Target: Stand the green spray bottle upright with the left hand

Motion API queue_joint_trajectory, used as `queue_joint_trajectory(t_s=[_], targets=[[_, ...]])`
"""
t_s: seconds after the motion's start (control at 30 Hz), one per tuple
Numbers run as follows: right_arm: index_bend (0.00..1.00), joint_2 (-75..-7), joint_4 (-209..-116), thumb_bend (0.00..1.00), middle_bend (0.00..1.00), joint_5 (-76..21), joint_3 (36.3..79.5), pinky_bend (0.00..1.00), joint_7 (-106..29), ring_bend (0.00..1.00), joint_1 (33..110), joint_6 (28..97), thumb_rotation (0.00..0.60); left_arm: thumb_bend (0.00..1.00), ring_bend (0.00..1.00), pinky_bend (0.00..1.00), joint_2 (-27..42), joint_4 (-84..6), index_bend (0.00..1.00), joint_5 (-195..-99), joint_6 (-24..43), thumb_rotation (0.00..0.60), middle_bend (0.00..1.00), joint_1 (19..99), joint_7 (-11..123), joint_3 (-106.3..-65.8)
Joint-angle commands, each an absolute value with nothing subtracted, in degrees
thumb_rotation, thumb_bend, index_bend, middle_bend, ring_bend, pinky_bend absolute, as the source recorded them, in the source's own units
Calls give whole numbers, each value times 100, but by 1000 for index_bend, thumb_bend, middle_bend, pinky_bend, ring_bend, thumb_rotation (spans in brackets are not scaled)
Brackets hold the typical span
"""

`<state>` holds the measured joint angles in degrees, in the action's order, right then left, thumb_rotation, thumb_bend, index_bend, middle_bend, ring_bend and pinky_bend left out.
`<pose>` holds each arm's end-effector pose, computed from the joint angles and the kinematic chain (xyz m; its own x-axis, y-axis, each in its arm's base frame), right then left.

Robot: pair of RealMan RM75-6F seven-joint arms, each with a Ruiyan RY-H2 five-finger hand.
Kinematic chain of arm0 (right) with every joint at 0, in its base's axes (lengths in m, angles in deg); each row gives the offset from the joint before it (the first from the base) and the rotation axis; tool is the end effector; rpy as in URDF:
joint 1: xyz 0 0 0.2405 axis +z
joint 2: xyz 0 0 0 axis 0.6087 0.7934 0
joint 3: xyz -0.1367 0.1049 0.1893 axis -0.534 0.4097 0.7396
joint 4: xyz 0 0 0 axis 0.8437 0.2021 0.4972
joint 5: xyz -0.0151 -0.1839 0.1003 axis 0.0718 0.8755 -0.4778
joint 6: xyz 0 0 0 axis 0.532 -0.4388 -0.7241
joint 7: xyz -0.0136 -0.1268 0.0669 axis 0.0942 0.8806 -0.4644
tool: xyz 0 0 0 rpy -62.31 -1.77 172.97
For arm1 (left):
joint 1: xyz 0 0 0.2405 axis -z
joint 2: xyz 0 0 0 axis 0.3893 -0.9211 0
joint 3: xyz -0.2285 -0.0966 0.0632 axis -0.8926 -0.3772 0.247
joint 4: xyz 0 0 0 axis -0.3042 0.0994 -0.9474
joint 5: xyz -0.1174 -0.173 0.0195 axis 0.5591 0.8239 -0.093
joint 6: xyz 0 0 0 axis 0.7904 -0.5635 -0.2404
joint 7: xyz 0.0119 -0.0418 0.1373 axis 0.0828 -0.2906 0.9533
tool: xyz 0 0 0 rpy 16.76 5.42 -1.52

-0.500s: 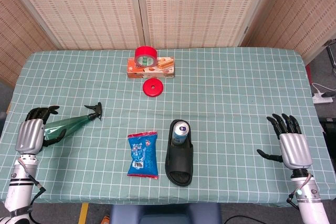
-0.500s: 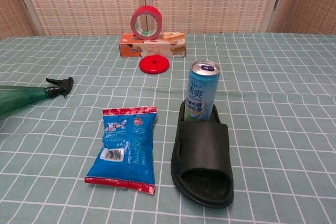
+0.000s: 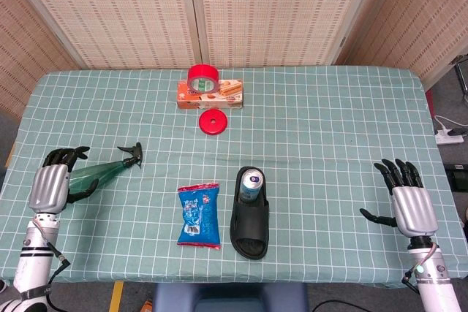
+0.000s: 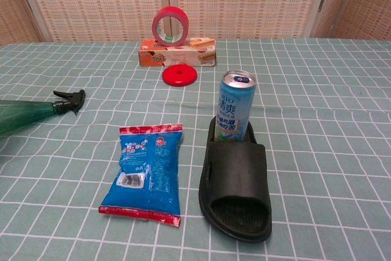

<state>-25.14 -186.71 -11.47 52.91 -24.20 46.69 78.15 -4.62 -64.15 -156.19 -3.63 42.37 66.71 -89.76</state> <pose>-0.2857 -0.2085 0.1293 0.4312 -0.0570 0.9005 -0.9014 0.0169 0.4327 -0.2467 0.2780 0.1263 0.3080 -0.0395 0.9506 0.9509 -0.0183 -0.3089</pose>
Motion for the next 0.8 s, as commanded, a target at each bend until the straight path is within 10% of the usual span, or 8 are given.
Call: queue_joint_trajectory(t_s=[0.03,0.43,0.8], targets=[[150,-2514,-18682,0,97,-1174,5294,0,-2375,0,4686,7780,600,255,203,159,-449,-6851,242,-15369,-202,600,333,4402,7222,-9013],[150,-2366,-18665,0,101,-1126,5272,0,-2835,0,4702,7630,600,254,202,165,-25,-8026,210,-11841,-134,600,327,5960,10490,-9802],[157,-2285,-18664,0,108,-1103,5262,0,-3078,0,4712,7561,600,253,190,167,1313,-6295,175,-10300,-508,600,304,7126,11342,-10093]])
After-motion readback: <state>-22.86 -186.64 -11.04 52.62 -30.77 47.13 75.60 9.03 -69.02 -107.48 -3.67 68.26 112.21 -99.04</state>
